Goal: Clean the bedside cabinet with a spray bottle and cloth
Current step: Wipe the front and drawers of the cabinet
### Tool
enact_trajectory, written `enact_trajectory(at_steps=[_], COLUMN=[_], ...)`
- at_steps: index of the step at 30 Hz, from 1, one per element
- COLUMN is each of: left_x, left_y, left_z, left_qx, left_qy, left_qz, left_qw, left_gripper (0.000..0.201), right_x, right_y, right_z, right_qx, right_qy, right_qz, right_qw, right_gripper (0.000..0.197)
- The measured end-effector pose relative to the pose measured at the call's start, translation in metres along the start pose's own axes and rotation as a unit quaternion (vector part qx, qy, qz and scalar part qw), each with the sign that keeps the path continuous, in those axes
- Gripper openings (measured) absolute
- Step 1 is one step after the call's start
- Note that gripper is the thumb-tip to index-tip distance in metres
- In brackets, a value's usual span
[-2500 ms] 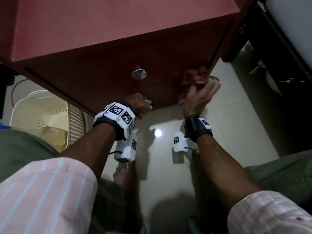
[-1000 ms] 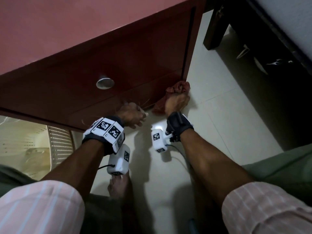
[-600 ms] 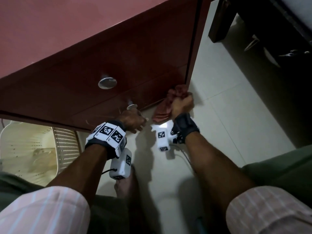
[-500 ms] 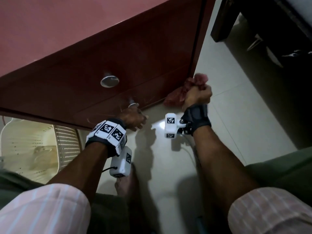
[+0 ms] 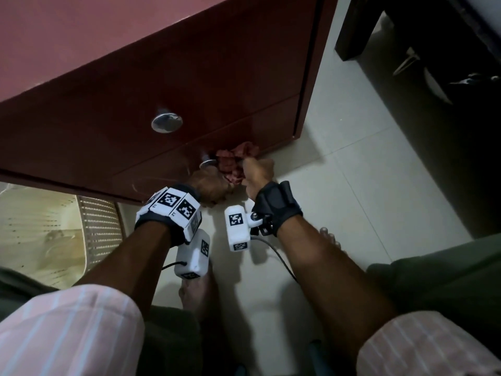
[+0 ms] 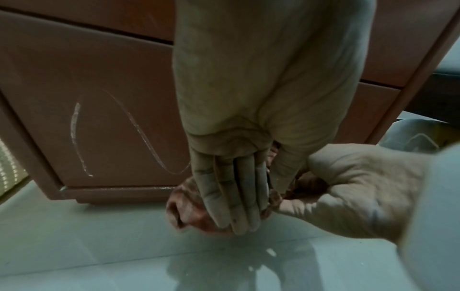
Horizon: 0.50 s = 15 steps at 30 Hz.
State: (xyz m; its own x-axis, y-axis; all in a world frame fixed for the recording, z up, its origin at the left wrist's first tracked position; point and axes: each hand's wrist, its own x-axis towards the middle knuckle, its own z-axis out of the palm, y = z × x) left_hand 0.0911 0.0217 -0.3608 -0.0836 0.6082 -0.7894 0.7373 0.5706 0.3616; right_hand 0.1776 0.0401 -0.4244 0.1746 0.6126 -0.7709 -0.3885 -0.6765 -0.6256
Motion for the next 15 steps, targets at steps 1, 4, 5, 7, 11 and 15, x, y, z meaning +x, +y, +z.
enact_trajectory(at_steps=[1,4,5,7,11,15], left_x=[-0.001,-0.002,-0.002,-0.004,-0.006,-0.004], left_y=[0.0,0.0,-0.001,-0.003,-0.007,-0.009], left_z=[-0.001,-0.001,-0.001,-0.002,-0.005,-0.006], left_qx=[-0.009,-0.053,-0.058,-0.052,-0.031,-0.023], left_qy=[-0.006,-0.01,-0.006,-0.005,-0.018,-0.019], left_qz=[0.003,-0.005,-0.004,0.0,-0.006,-0.02], left_qw=[1.0,0.999,0.998,0.999,0.999,0.999], left_gripper=[0.008,0.012,0.013,0.012,0.026,0.02], right_x=[0.005,0.017,0.033,0.042,0.027,0.007], right_y=[-0.007,-0.046,-0.056,-0.072,-0.057,-0.018], right_z=[-0.009,-0.042,-0.051,-0.064,-0.036,-0.01], right_qx=[-0.013,0.11,0.144,0.153,0.133,-0.019], right_qy=[0.07,0.182,0.218,0.29,0.166,0.044], right_qz=[-0.017,-0.104,-0.122,-0.153,-0.123,-0.075], right_qw=[0.997,0.972,0.958,0.932,0.969,0.996], right_gripper=[0.016,0.032,0.039,0.047,0.038,0.025])
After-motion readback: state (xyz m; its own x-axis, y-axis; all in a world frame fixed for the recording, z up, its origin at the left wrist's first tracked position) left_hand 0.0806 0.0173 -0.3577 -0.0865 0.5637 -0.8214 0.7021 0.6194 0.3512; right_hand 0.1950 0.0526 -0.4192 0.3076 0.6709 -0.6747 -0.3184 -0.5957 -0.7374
